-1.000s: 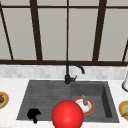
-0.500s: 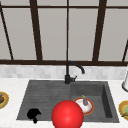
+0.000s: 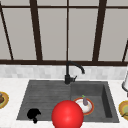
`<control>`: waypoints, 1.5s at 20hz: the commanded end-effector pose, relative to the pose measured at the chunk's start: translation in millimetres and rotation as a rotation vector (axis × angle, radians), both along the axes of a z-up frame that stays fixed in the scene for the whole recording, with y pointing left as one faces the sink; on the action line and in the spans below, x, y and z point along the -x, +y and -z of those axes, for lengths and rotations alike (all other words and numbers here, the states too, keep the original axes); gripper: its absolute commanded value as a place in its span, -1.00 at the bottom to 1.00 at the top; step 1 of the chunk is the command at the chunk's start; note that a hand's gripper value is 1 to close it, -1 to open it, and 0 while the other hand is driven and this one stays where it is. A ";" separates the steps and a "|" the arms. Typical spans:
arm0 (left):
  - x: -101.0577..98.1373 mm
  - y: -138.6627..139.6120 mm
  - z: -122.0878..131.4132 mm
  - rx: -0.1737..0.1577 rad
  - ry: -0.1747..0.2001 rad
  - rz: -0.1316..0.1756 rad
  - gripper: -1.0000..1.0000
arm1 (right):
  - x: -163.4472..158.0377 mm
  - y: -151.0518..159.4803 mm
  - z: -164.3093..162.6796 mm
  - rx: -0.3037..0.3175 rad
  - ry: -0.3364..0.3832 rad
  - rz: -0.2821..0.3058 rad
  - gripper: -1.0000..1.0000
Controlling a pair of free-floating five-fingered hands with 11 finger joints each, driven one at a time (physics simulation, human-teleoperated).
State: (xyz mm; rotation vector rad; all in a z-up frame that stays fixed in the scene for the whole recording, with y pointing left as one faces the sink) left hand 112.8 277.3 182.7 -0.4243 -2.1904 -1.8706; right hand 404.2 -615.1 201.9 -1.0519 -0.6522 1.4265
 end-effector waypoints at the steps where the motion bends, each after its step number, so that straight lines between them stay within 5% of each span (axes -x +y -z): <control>1: 0.0 0.0 0.0 0.000 0.000 0.000 0.00 | -0.9 30.9 0.0 -0.034 0.000 0.000 1.00; 30: 0.0 0.0 0.0 0.000 0.000 0.000 0.00 | -14.0 267.4 34.5 -0.077 -0.003 -0.001 1.00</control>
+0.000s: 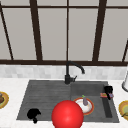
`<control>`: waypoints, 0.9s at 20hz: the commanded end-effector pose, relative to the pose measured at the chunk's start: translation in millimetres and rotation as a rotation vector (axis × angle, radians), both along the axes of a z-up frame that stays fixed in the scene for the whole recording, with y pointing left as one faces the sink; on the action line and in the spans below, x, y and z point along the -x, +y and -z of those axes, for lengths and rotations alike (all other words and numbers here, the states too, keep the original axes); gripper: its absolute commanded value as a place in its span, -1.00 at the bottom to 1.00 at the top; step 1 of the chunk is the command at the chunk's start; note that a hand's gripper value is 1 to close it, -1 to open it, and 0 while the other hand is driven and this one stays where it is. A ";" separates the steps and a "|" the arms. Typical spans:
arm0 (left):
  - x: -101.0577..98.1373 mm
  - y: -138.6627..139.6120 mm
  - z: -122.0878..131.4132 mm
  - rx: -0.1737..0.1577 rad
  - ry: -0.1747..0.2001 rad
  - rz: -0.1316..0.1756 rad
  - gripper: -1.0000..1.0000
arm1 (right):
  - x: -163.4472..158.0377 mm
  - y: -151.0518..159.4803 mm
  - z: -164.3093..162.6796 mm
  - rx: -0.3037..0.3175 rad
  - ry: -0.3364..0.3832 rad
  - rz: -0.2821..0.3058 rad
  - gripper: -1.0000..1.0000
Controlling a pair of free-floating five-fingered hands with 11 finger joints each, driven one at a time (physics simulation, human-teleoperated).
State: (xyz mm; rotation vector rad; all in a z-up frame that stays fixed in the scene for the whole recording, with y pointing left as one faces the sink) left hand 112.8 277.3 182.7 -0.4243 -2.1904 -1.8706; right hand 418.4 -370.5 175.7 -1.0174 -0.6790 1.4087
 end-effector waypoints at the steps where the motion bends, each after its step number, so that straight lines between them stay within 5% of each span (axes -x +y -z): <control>1: 0.0 0.0 0.0 0.000 0.000 0.000 0.00 | 3.0 29.9 13.6 -0.036 -0.006 0.000 1.00; 11: 0.0 0.0 0.0 0.000 0.000 0.000 0.00 | 42.3 85.8 74.7 -0.061 -0.091 -0.083 1.00; 18: 0.0 0.0 0.0 0.000 0.000 0.000 0.00 | 52.0 136.4 129.2 -0.048 -0.074 -0.047 1.00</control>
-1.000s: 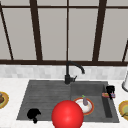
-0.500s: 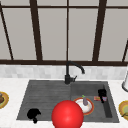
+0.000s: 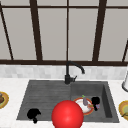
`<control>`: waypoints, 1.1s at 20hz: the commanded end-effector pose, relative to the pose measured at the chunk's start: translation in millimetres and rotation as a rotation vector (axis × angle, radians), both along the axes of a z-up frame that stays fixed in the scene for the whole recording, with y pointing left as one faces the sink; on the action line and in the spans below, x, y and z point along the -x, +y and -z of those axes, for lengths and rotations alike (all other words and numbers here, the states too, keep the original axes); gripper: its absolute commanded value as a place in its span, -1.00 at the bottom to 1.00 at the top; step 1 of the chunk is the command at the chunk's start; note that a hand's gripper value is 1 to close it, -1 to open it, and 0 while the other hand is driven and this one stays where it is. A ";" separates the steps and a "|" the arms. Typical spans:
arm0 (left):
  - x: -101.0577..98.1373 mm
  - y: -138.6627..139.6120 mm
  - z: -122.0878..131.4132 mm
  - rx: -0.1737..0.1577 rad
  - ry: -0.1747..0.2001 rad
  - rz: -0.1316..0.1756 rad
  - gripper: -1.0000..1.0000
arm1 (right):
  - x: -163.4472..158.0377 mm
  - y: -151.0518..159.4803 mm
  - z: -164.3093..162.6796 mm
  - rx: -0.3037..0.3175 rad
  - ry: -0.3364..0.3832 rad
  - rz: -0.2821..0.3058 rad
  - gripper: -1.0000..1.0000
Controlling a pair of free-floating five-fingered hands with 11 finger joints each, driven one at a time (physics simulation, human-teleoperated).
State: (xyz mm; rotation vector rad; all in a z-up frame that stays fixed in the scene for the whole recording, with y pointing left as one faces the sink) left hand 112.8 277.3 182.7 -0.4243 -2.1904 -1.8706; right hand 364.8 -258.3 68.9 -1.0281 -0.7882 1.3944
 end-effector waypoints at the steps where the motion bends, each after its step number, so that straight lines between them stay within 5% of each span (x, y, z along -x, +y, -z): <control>1: 0.0 0.0 0.0 0.000 0.000 0.000 0.00 | -1.9 31.0 30.9 0.000 0.007 0.000 1.00; 7: 0.0 0.0 0.0 0.000 0.000 0.000 0.00 | -28.9 73.8 52.9 0.014 0.059 0.007 1.00; 11: 0.0 0.0 0.0 0.000 0.000 0.000 0.00 | -39.2 93.7 73.8 0.105 0.070 0.027 1.00; 16: 0.0 0.0 0.0 0.000 0.000 0.000 0.00 | -57.2 97.0 93.6 0.047 0.062 0.006 1.00; 22: 0.0 0.0 0.0 0.000 0.000 0.000 0.00 | -64.9 87.7 131.1 0.035 -0.068 -0.016 1.00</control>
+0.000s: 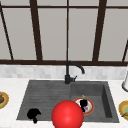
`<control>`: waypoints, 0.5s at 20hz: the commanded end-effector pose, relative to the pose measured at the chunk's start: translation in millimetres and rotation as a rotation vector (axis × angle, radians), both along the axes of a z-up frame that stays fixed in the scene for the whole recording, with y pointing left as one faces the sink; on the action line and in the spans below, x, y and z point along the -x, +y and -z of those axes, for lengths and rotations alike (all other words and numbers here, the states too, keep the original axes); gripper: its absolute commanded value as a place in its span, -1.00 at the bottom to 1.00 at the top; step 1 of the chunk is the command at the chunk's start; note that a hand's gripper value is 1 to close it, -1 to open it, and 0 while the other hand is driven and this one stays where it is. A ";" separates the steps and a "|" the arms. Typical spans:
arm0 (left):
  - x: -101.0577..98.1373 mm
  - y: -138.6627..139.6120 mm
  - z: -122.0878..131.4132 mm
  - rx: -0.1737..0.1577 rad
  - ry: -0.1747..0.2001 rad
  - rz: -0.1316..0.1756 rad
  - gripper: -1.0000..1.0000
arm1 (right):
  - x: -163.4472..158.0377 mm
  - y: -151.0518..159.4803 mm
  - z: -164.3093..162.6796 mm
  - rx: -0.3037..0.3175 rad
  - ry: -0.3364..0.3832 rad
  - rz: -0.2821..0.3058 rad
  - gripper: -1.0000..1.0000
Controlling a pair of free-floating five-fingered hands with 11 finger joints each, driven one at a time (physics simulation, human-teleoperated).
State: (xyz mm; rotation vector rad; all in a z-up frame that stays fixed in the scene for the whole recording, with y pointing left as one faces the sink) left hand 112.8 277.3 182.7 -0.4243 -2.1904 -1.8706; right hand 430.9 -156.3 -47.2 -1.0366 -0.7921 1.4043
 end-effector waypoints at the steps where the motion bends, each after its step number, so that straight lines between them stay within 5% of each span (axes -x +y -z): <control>1: 0.0 0.0 0.0 0.000 0.000 0.000 0.00 | 0.0 -14.9 20.1 0.013 -0.084 -0.011 1.00; 6: 0.0 0.0 0.0 0.000 0.000 0.000 0.00 | -16.1 -10.3 40.6 -0.012 -0.132 -0.001 1.00; 10: 0.0 0.0 0.0 0.000 0.000 0.000 0.00 | -37.3 -5.4 33.4 -0.015 -0.027 0.073 1.00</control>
